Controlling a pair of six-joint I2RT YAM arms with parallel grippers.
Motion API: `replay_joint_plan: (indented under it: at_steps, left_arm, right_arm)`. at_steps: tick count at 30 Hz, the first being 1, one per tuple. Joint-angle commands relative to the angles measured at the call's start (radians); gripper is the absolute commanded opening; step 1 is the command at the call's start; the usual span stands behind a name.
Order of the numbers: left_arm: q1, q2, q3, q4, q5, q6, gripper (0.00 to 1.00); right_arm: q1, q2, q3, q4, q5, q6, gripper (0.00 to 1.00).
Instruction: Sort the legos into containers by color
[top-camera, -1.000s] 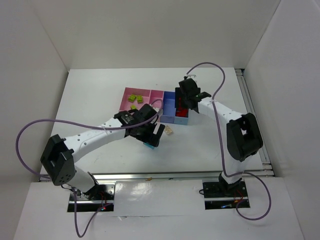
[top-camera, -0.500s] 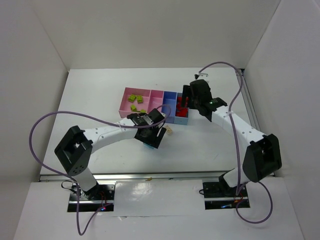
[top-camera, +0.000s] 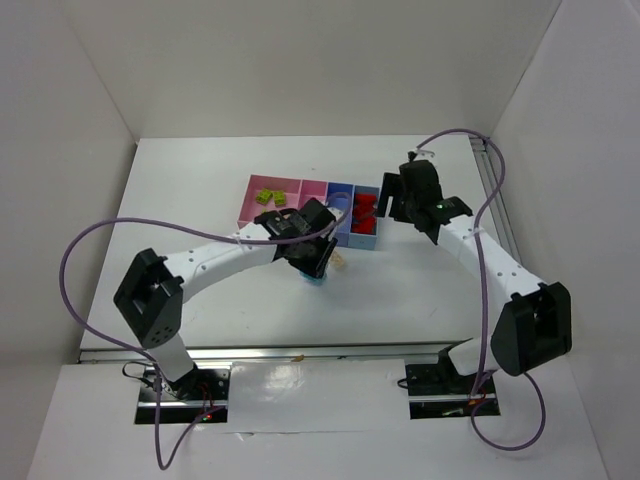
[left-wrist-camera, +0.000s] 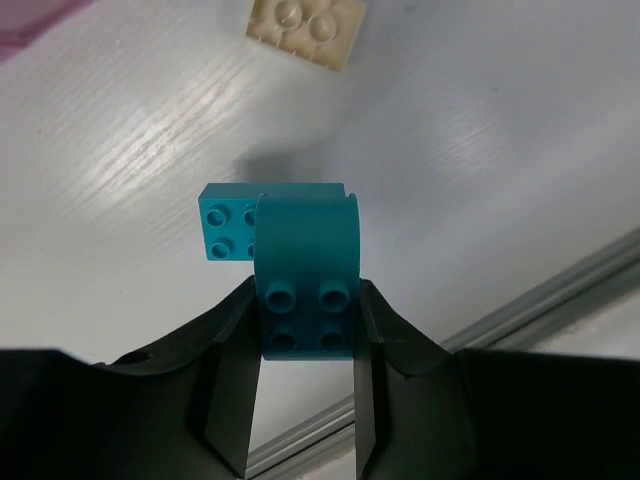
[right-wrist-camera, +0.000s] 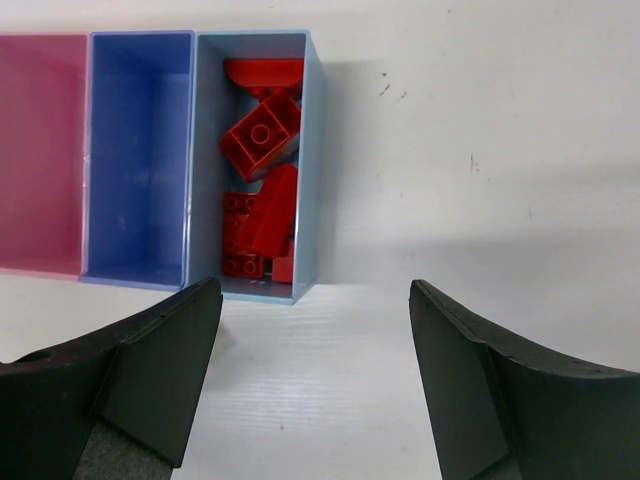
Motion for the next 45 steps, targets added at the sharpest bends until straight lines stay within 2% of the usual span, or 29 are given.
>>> replay_joint_plan:
  at_steps: [1,4,5,7,11,12,15,17,20,22,29,30,34,37,41,45]
  left_arm:
    - [0.06,-0.095,0.08,-0.031,0.123,0.084,0.0]
    - [0.147,-0.163,0.092,0.016,0.271,0.104,0.0]
    - [0.17,-0.178,0.092,0.062,0.366,0.104,0.0]
    - [0.239,-0.221,0.077,0.122,0.454,0.093,0.0]
    - [0.34,-0.241,0.012,0.318,0.701,0.067,0.0]
    - [0.357,-0.241,-0.001,0.396,0.815,0.04,0.0]
    - [0.394,-0.177,0.04,0.45,0.995,0.019,0.0]
    - [0.407,-0.152,0.061,0.461,1.042,0.019,0.0]
    - [0.407,-0.152,0.071,0.489,1.042,0.01,0.0]
    - [0.407,-0.152,0.071,0.48,1.042,0.033,0.0]
    - [0.37,-0.152,0.192,0.231,0.942,0.277,0.0]
    - [0.361,-0.152,0.218,0.201,0.931,0.353,0.0]
    - [0.334,-0.161,0.251,0.096,0.832,0.47,0.0]
    - [0.311,-0.138,0.288,-0.007,0.78,0.522,0.0]
    - [0.285,-0.129,0.313,-0.057,0.674,0.544,0.0]
    - [0.285,-0.12,0.313,-0.076,0.646,0.553,0.0]
  right_arm:
    - [-0.06,-0.068,0.025,-0.018,-0.14,0.002,0.83]
    - [-0.139,-0.078,0.06,-0.027,-0.341,0.002,0.83]
    - [-0.156,-0.078,0.075,-0.044,-0.434,0.011,0.83]
    - [-0.195,-0.068,0.114,-0.064,-0.529,0.011,0.83]
    - [-0.258,-0.082,0.123,-0.003,-0.773,0.057,0.84]
    - [-0.267,-0.082,0.123,0.014,-0.85,0.087,0.84]
    - [-0.276,-0.058,0.135,0.027,-0.926,0.15,0.84]
    - [-0.276,-0.058,0.135,0.049,-0.935,0.204,0.82]
    - [-0.276,-0.058,0.091,0.163,-0.976,0.378,0.82]
    - [-0.276,-0.009,0.091,0.175,-1.038,0.416,0.82]
    - [-0.233,0.097,0.122,0.067,-1.047,0.405,0.83]
    - [-0.233,0.097,0.122,0.066,-1.047,0.405,0.83]
    - [-0.212,0.088,0.085,0.142,-1.056,0.442,0.83]
    - [-0.192,0.097,0.094,0.128,-1.056,0.422,0.83]
    - [-0.169,0.116,0.094,0.152,-1.09,0.422,0.83]
    - [-0.117,0.139,0.082,0.186,-1.133,0.411,0.82]
